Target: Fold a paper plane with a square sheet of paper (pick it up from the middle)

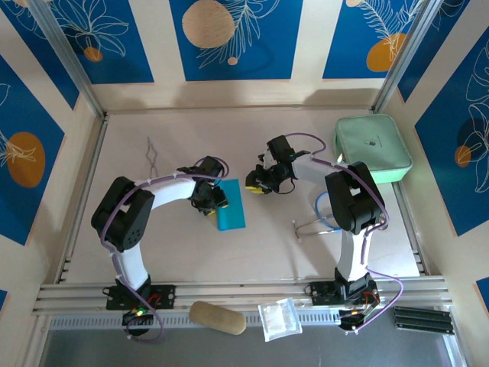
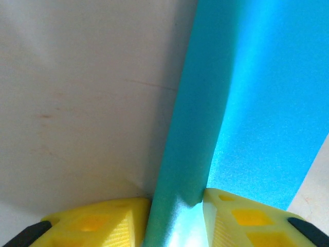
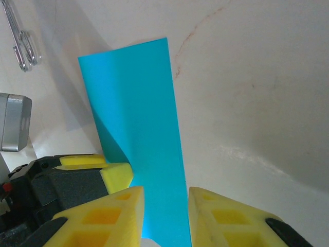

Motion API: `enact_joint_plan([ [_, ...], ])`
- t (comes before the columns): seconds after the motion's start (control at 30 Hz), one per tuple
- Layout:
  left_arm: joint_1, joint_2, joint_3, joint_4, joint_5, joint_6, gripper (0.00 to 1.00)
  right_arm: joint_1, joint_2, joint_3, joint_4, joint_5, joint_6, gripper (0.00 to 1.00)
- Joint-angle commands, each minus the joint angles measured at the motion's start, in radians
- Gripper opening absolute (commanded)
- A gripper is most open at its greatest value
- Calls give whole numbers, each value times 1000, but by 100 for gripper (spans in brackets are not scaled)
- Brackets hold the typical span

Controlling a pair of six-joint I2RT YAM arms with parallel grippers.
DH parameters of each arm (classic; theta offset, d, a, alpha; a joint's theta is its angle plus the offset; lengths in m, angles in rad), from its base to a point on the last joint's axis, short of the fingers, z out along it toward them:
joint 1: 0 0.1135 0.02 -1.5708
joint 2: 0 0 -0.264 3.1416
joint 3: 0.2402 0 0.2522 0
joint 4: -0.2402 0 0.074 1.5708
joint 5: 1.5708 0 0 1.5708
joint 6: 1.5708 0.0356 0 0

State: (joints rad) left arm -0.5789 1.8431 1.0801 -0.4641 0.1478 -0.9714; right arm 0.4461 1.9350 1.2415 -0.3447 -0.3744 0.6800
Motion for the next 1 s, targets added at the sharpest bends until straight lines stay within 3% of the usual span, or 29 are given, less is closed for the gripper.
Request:
enact_joint_plan([
  [0.0,-15,133,-73,-17,-8,-10,40,9,24,21,-5,-34,-16,30],
  [0.5,-16,153,-64,-16,3,-13,43,64,79,73,-28,-103,-64,28],
  [0.97,-16,153,-68,-12,4,-12,43,98,169,112,-59,-119,-84,15],
])
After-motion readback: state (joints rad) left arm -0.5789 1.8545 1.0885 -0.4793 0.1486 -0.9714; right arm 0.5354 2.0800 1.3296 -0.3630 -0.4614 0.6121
